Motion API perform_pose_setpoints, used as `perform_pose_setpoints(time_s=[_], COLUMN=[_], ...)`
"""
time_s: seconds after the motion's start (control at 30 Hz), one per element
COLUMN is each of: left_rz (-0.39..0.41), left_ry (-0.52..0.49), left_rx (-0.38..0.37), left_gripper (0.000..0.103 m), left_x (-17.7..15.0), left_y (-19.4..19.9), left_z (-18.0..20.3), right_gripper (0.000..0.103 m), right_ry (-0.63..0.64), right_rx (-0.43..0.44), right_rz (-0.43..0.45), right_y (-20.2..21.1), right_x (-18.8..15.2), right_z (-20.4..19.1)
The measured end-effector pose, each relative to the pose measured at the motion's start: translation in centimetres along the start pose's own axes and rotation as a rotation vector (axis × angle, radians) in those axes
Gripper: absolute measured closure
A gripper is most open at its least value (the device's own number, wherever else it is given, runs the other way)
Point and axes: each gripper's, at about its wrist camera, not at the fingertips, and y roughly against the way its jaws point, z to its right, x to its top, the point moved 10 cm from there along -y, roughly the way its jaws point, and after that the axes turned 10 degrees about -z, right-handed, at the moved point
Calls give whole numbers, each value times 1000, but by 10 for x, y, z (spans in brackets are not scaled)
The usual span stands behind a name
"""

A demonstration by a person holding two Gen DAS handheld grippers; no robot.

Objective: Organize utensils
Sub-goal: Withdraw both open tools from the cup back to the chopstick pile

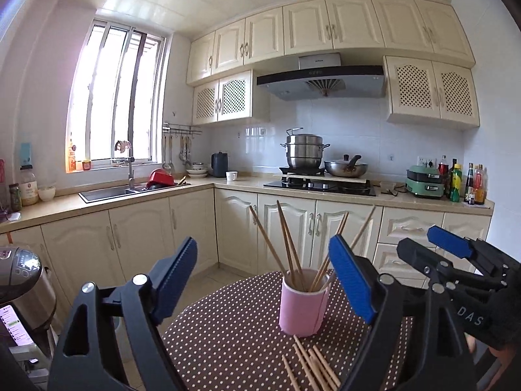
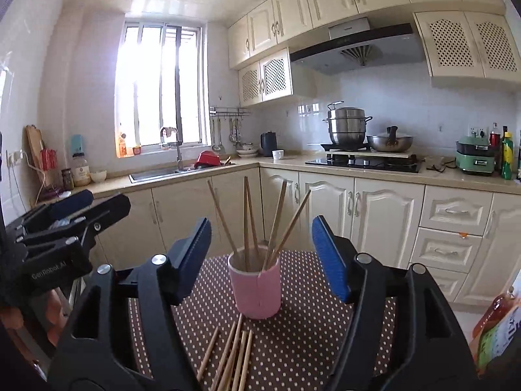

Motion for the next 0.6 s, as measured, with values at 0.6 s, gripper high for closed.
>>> perform_pose_setpoints(time_s=[0.6], left_rz=[-280], left_ry=[19], left_rx=[-186], left_gripper=[21], left_x=[-102], left_y=[-43], left_z=[21], right_gripper=[35], right_ry=[-60], right_rx=[7], right_rz=[-203], right_y=[-17], right_x=[-93], right_z=[21])
